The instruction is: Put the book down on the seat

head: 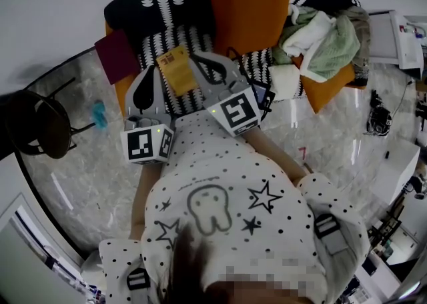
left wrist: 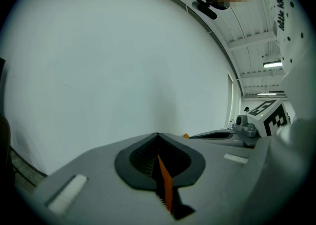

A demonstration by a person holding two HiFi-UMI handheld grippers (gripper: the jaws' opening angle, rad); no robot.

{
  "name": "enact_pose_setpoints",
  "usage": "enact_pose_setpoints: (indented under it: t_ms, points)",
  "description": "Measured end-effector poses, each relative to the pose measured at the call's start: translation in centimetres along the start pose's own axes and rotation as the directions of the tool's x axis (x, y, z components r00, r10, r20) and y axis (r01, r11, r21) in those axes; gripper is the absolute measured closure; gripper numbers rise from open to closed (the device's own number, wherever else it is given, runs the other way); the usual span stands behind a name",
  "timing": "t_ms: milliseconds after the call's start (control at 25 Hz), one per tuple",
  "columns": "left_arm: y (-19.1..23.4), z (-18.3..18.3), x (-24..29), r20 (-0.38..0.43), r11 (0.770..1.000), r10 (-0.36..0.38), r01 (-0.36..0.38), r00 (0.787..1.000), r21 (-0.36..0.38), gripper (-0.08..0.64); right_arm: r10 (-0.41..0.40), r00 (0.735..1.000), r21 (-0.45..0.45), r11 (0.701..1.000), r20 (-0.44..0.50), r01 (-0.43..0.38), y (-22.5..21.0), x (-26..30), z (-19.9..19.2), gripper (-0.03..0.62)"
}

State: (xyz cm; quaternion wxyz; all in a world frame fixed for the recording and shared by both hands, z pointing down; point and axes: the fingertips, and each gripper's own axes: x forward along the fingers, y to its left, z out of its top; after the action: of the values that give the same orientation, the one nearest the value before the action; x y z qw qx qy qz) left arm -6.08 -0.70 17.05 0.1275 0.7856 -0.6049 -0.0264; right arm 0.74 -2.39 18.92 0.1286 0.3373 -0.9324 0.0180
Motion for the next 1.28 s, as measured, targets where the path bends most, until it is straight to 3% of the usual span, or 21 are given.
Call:
enact_pose_setpoints:
  t_ms: [1280]
  points:
    - [-0.3,-0.08,-0.83,0.014,1.0,0.011,-0.011,1.0,0.008,0.56,0.007,1.0,-0.029,1.0,-0.002,-0.007,0.53,-0.47,-0.03,0.595]
